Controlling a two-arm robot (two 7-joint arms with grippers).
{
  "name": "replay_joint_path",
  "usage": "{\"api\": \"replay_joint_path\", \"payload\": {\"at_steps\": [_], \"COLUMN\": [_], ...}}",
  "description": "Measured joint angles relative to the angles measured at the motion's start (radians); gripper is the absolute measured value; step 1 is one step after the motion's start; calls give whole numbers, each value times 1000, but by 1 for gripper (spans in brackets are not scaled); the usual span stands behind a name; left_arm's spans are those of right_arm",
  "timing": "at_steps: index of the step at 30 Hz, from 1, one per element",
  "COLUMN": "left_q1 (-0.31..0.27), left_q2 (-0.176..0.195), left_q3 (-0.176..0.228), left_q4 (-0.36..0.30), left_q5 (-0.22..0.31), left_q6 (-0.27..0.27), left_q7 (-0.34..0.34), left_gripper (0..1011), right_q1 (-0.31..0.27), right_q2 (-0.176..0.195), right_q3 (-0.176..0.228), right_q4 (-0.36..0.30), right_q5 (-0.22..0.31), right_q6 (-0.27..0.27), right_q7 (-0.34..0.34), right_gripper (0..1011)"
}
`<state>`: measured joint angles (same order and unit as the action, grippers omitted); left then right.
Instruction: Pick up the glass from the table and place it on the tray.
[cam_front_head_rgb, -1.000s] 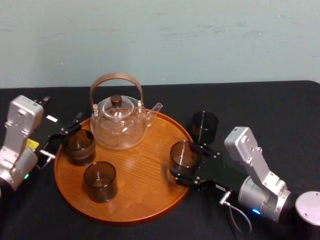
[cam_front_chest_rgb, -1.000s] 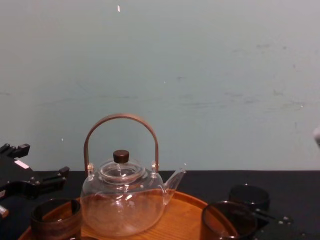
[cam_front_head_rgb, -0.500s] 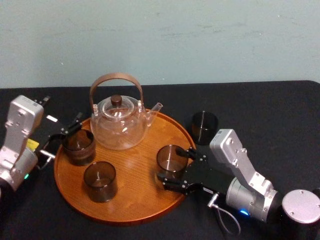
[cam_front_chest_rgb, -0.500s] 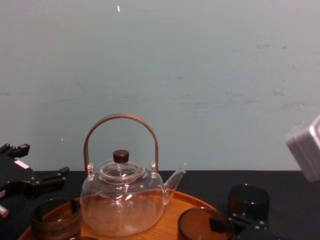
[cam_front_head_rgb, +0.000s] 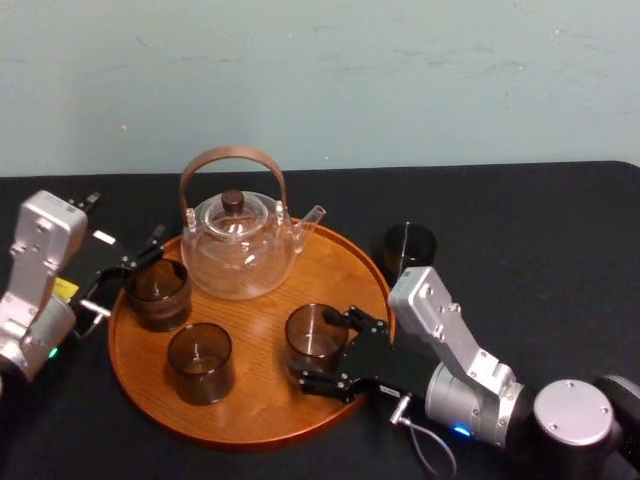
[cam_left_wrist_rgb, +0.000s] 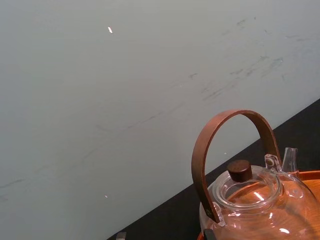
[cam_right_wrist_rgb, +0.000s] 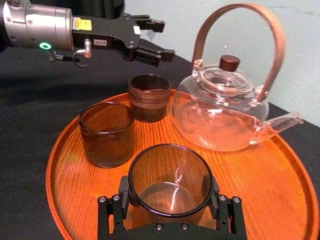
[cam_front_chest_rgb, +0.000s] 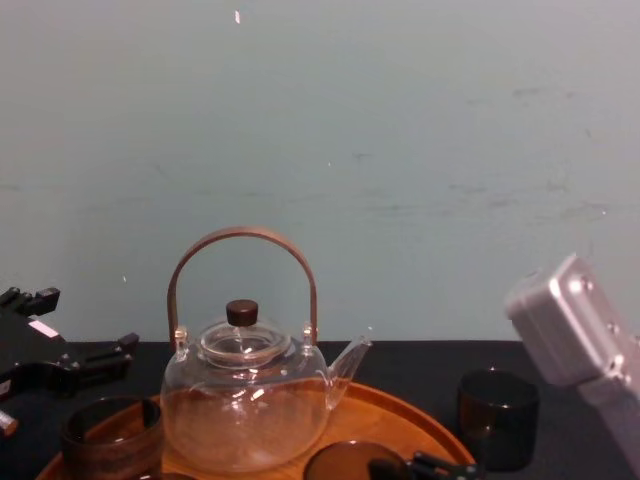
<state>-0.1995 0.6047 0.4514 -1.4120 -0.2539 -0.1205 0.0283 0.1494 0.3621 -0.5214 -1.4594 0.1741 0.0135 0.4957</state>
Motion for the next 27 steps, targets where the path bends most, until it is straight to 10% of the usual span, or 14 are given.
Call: {"api": "replay_joint_path", "payload": {"at_steps": [27], "left_q1": [0], "left_q2": [0], "left_q3": [0], "left_q4": [0], "left_q5": [0], "left_q6": [0], "left_q7": [0], "left_gripper": [1001], "right_q1": [67], "right_q2": [-44], "right_q3": [-64], "right_q4": [91], "right_q5": [-11], "right_q6": [-9], "right_q7": [25], "right_gripper": [916]}}
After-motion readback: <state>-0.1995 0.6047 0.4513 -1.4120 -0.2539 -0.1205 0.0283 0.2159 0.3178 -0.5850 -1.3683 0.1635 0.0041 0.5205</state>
